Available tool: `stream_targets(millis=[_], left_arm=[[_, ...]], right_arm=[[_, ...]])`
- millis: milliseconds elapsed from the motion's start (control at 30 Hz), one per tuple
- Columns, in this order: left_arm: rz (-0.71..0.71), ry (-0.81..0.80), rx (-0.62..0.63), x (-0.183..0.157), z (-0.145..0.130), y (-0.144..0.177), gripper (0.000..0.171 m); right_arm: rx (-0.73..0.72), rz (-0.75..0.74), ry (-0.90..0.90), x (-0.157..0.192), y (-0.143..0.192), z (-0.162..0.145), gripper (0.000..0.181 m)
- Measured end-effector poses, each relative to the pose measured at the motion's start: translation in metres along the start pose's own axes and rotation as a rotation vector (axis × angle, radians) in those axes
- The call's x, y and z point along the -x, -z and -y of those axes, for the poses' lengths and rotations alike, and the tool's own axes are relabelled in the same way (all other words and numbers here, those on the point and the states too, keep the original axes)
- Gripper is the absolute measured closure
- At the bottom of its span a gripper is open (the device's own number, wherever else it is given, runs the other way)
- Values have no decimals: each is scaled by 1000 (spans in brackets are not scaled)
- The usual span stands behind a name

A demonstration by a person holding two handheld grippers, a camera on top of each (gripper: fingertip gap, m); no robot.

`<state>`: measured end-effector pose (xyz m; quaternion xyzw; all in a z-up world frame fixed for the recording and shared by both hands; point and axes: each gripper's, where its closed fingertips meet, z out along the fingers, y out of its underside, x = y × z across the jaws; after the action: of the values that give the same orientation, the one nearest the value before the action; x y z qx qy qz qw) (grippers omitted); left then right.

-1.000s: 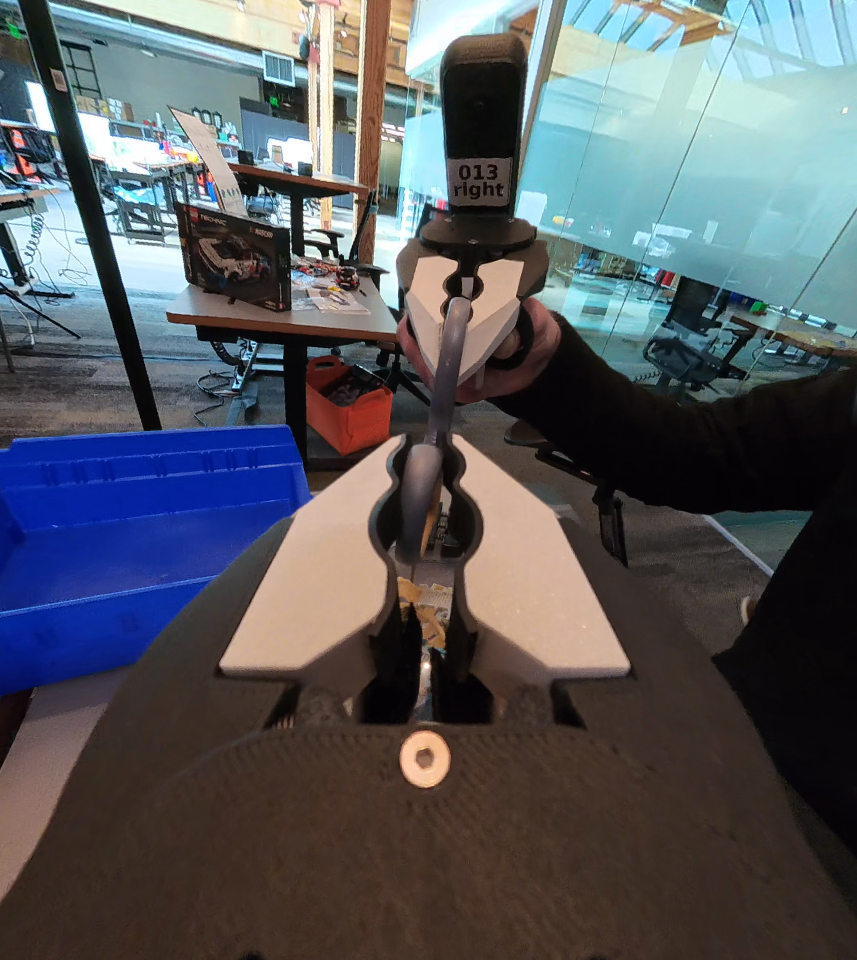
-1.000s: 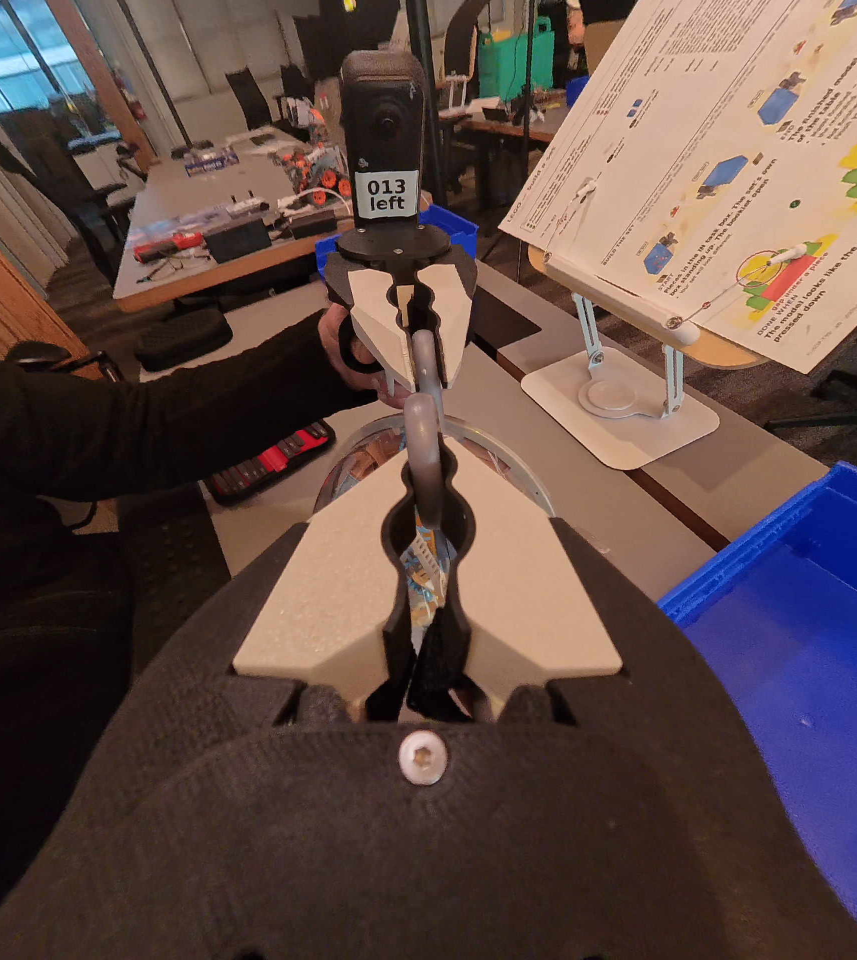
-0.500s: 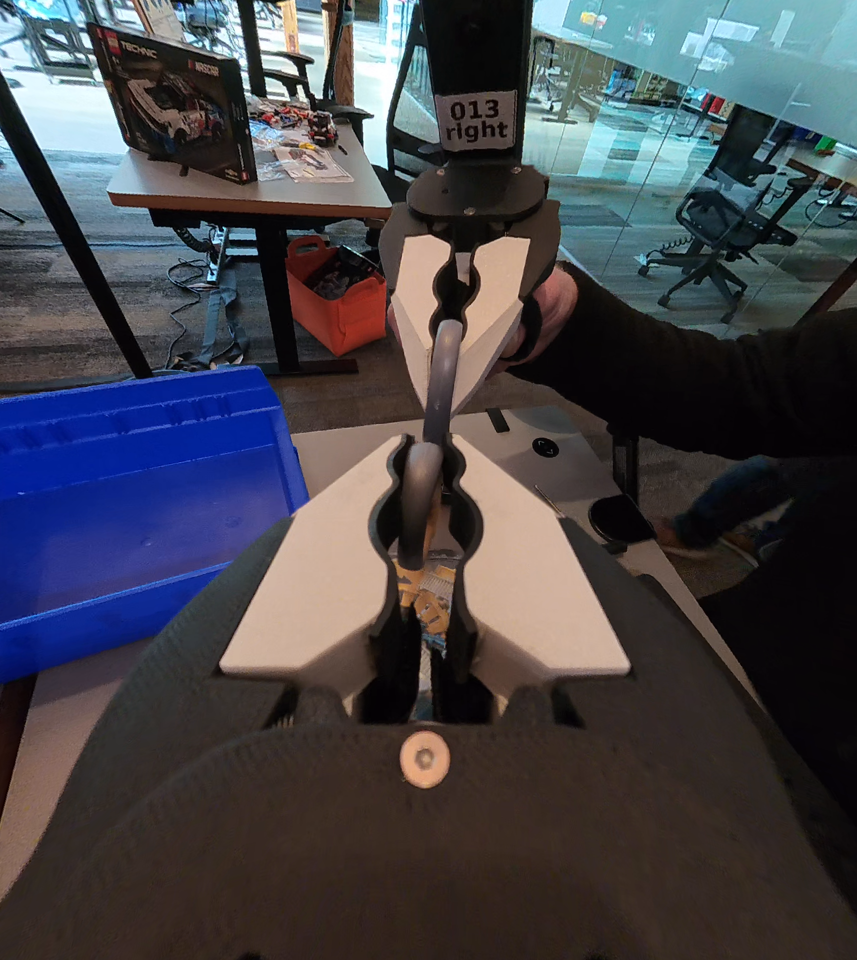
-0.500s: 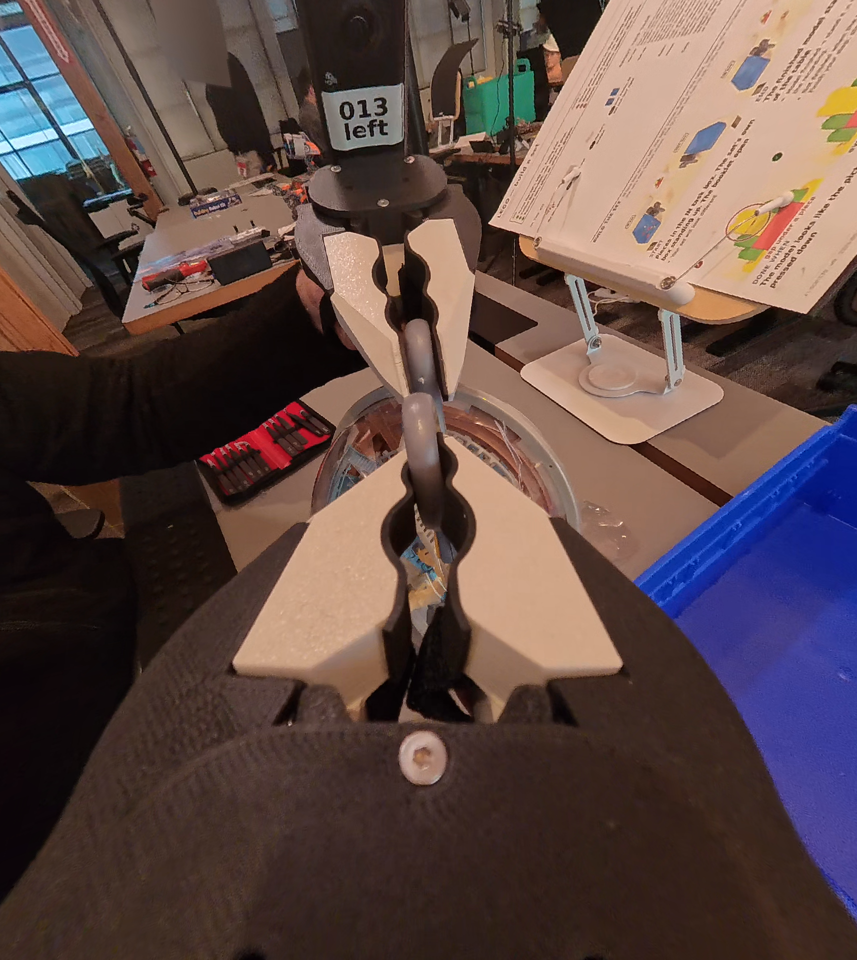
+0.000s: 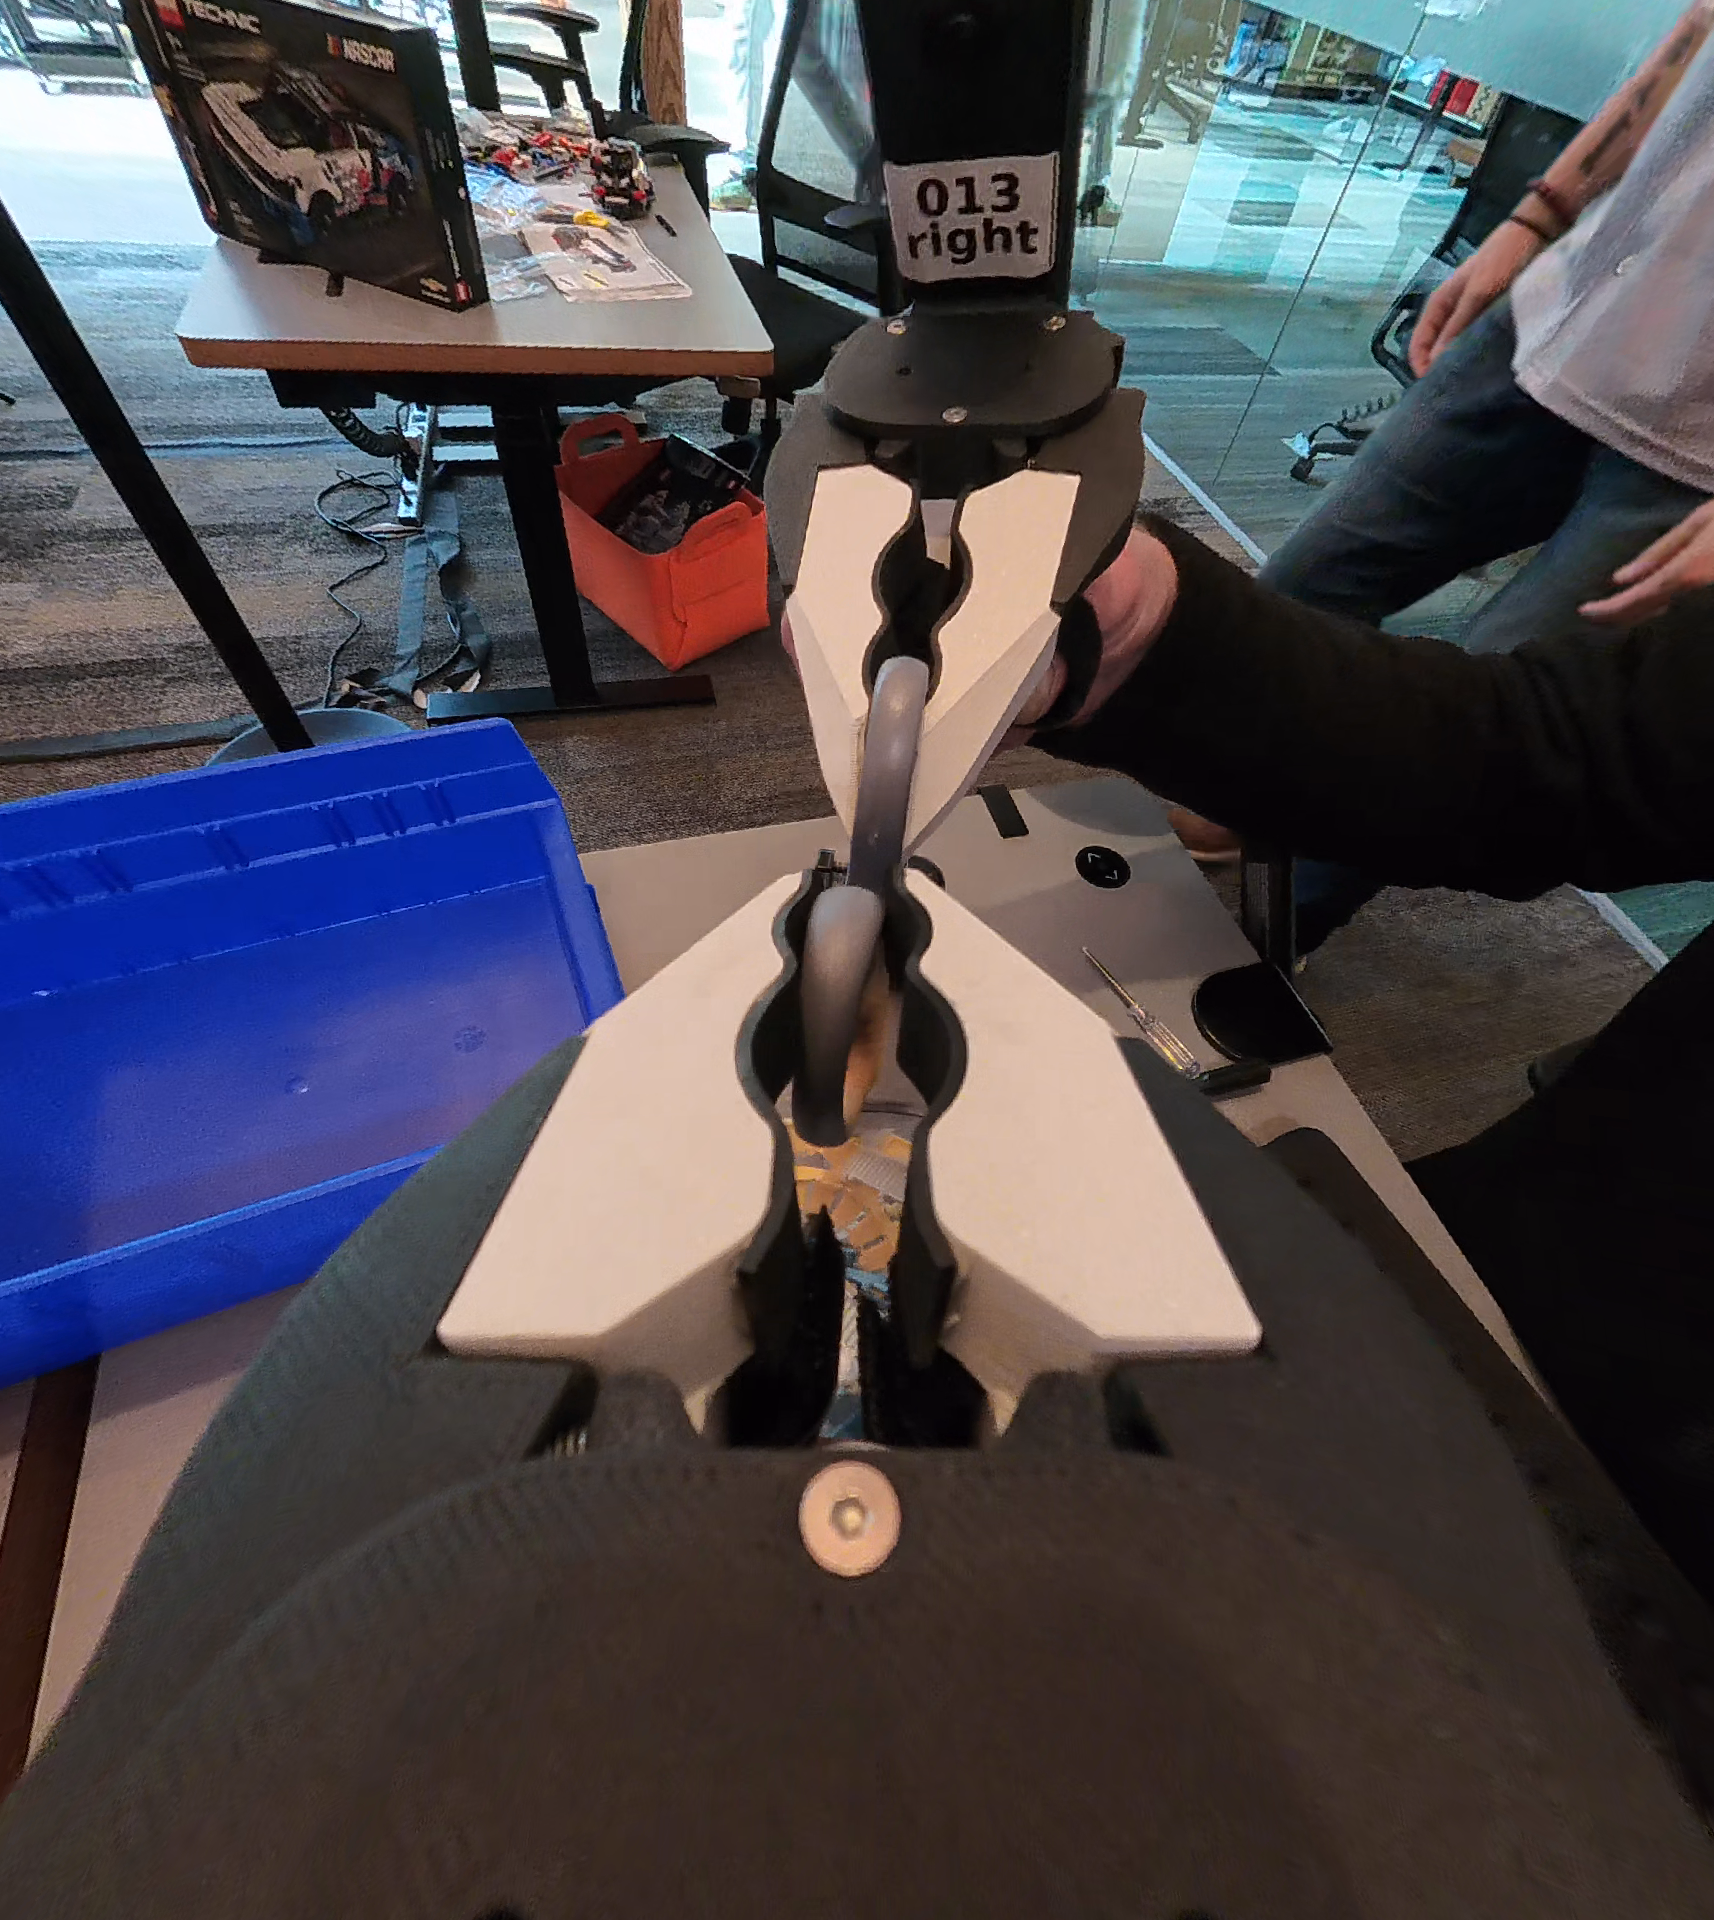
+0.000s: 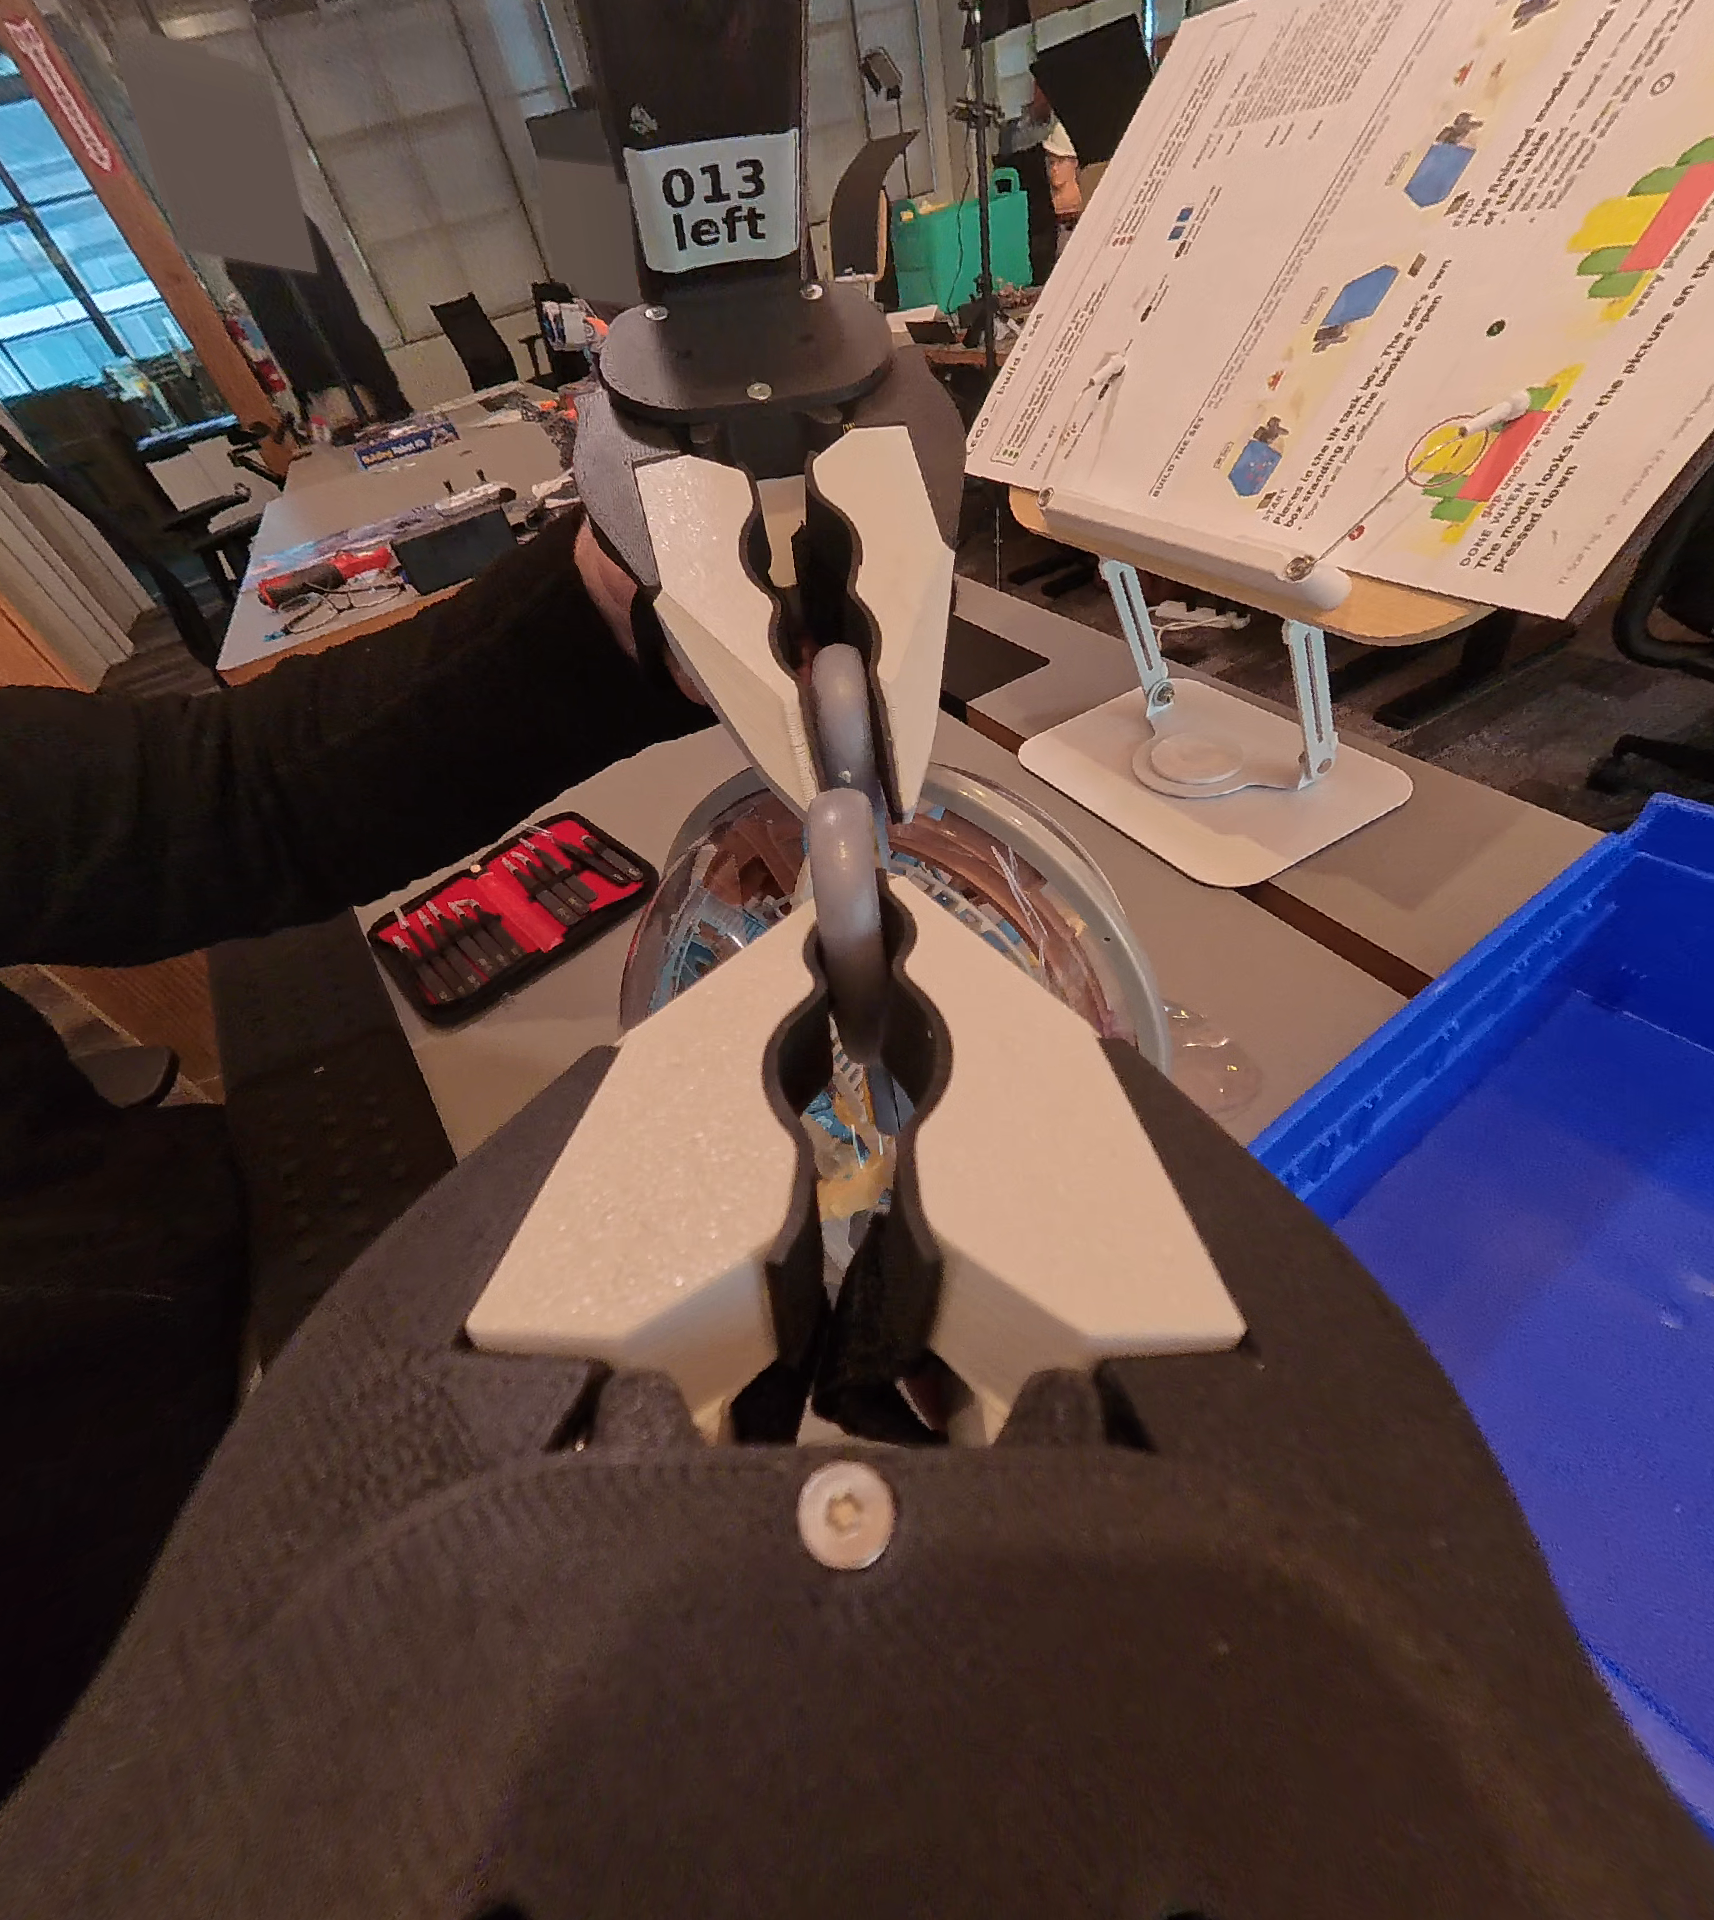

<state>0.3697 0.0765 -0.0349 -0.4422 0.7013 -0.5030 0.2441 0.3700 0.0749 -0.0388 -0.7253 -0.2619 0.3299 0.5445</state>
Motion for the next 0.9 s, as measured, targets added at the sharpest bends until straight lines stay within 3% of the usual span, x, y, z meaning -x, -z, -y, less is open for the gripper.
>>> stream_targets(millis=[467, 500, 567, 900], left_arm=[[61, -24, -56, 8, 6, 8, 164], [34, -33, -130, 1, 20, 4, 164], [73, -112, -80, -3, 30, 9, 166], [41, -72, -135, -13, 20, 29, 165]], right_arm=[[88, 1, 22, -7, -22, 13, 181], [103, 8, 37, -4, -31, 11, 181], [77, 32, 45, 3, -43, 20, 181], [109, 34, 80, 15, -59, 20, 181]])
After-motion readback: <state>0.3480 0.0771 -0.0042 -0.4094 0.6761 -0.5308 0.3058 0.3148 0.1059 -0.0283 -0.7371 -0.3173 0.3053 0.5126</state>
